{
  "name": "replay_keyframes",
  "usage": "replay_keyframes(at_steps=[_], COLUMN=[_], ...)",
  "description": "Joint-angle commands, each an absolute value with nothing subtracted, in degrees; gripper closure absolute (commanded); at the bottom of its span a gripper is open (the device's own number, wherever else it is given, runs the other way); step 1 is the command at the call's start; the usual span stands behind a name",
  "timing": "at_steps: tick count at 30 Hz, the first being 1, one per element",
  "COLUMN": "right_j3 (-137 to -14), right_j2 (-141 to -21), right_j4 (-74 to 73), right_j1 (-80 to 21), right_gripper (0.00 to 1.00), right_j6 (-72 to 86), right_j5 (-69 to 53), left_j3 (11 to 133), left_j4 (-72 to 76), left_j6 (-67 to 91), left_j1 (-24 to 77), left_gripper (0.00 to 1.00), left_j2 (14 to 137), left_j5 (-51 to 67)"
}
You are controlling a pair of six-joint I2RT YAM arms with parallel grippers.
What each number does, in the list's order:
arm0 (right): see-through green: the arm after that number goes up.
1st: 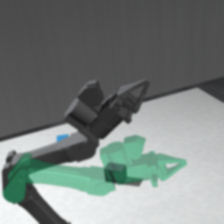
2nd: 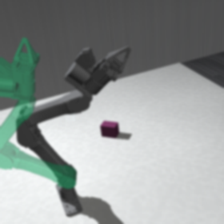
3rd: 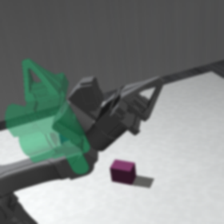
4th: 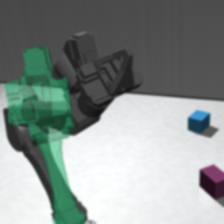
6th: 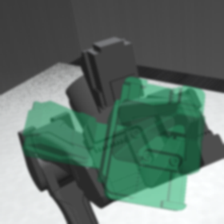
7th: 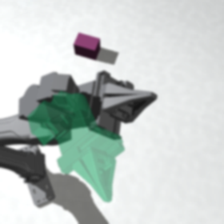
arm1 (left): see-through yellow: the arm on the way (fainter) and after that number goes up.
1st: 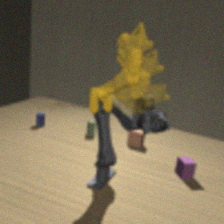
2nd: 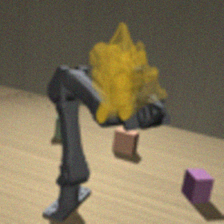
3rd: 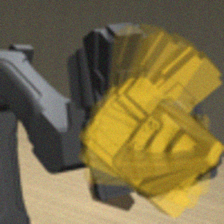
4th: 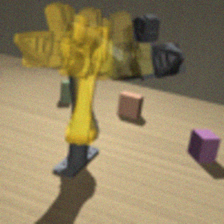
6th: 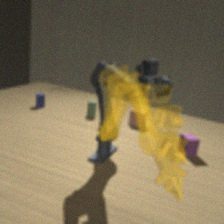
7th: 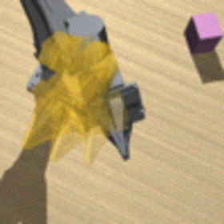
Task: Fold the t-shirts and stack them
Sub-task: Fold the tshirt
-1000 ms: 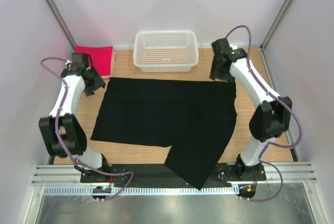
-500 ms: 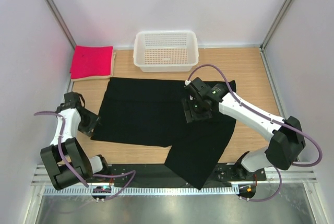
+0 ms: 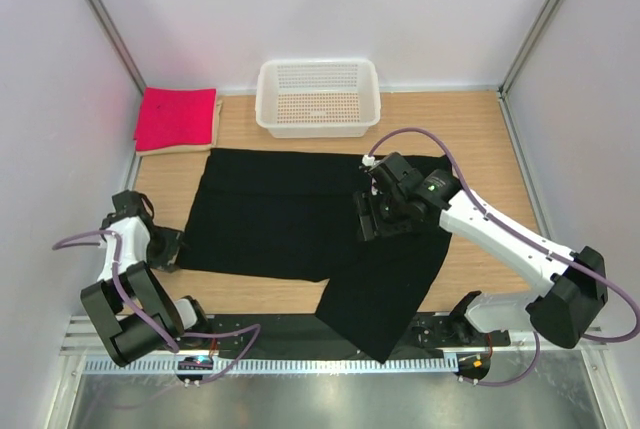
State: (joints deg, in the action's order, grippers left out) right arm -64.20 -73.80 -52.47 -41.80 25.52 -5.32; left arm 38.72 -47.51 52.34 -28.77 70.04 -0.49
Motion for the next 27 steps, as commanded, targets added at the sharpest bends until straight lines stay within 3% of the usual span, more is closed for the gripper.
replay_keyframes(at_steps=[1,10,16,19,22,27], right_j3=[-62.76,-63.02,-63.54,-63.02,-60.74,-56.08], right_j2=[-72.25,-73.92,-76.11,-76.29,-75.76,-75.85], right_j4=[-52.38,-53.26,-55.02,-55.02,-52.66,-51.68], right_j1=[-42.36,-45.7,-50.18,-55.01,-61.42,-69.76], right_gripper=[0.36,0.36,0.36,0.36,0.35,0.34], right_j6=[24.61,25.49,24.0,23.47,22.85,23.2], right_j5=[-7.12,-7.12,-6.59,-7.03,-8.52,-7.38], left_j3=[37.44,36.56,36.04,35.77,35.77,34.89], left_j4=[-46.76,-45.53,-42.63,-40.27,-38.85,-37.79], left_j6=[55.19,56.95,55.81,54.94,53.7,51.42], left_j1=[-29.44,-29.62,-29.62,-29.62,-29.62,-29.62], left_gripper=[0.44,0.47,0.61,0.73,0.94,1.0], left_j2=[69.87,75.58,77.96,78.31,78.31,77.61], left_j5=[-3.87,-6.85,-6.68,-5.89,-3.78,-2.99])
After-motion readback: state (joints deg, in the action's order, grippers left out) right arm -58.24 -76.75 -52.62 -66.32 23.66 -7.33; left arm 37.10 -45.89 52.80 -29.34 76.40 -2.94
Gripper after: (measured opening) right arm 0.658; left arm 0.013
